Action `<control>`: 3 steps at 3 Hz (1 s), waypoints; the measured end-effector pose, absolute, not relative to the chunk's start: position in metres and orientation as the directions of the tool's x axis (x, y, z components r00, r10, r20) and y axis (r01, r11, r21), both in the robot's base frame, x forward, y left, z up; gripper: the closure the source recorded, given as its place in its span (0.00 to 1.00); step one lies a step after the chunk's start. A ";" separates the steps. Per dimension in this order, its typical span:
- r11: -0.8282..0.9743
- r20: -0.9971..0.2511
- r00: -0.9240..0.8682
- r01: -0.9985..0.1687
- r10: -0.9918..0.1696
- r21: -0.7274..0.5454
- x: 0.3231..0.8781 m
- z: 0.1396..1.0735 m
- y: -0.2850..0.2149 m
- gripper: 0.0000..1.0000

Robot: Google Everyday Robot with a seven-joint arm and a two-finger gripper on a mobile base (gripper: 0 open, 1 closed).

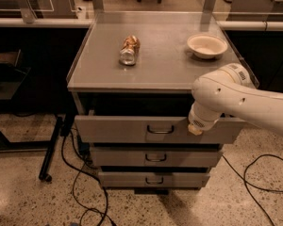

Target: Close top drawer

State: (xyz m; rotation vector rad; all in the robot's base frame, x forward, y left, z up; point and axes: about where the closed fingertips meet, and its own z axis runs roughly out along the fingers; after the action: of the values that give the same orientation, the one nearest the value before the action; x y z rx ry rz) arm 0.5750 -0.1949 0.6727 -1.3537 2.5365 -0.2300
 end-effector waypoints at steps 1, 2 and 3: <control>0.554 -0.150 -0.534 -0.792 -0.832 -0.257 0.575 0.673 -0.195 0.57; 0.554 -0.150 -0.534 -0.792 -0.832 -0.257 0.575 0.673 -0.195 0.34; 0.554 -0.150 -0.534 -0.792 -0.832 -0.257 0.575 0.673 -0.195 0.11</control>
Offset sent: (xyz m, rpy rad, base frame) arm 0.0000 0.0000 0.0000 0.0000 0.0000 0.0000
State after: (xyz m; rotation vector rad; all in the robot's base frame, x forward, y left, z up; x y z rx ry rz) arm 0.5750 -0.1949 0.6726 -1.3538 2.5366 -0.2300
